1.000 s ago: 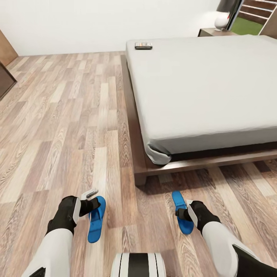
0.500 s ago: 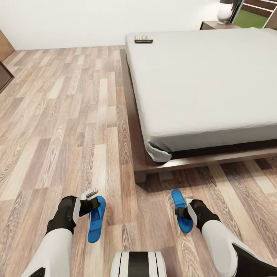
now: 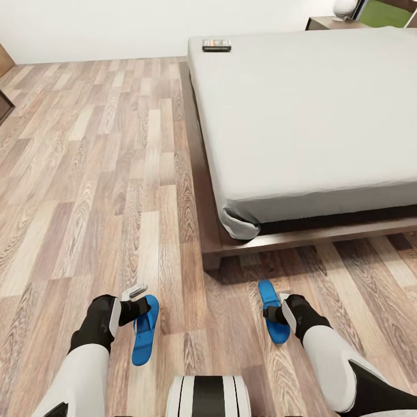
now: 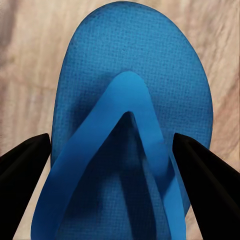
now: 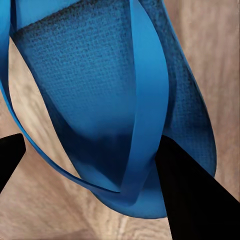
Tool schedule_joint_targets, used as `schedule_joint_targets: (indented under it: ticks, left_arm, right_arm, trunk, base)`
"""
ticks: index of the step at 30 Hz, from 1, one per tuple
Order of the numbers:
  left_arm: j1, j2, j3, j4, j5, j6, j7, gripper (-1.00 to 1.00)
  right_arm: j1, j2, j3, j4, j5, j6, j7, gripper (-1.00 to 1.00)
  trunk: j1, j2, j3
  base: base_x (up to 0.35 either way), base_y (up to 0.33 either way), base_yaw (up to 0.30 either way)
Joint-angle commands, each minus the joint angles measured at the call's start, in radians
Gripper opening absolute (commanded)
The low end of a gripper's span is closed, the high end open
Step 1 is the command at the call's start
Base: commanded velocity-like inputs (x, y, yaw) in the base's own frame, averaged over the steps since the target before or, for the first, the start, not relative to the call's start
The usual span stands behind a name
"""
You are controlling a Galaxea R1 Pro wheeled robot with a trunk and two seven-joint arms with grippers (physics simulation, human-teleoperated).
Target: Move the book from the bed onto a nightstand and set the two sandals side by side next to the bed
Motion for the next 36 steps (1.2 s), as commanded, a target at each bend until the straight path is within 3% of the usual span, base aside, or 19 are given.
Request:
schedule_joint_targets:
  ticks: [1,32,36]
  left_arm:
    - [-0.001,-0.001,0.006,-0.002,-0.009,0.003,-0.009,-1.00]
    - [-0.001,0.001,0.006,-0.002,-0.009,0.003,-0.009,-1.00]
    - [-0.001,0.001,0.007,-0.002,-0.009,0.003,-0.009,-1.00]
  right_arm:
    - [-0.005,0.001,-0.006,-0.002,0.001,0.006,-0.004,-1.00]
    - [-0.015,0.001,-0.006,0.000,0.002,0.007,-0.023,-1.00]
    - [-0.015,0.001,-0.006,0.000,0.002,0.007,-0.023,-1.00]
  trunk:
    - [0.000,0.000,-0.001]
    - [0.000,0.000,-0.001]
    - [0.002,-0.001,-0.016]
  base:
    - [0.000,0.000,0.000]
    - [0.000,0.000,0.000]
    - [0.000,0.000,0.000]
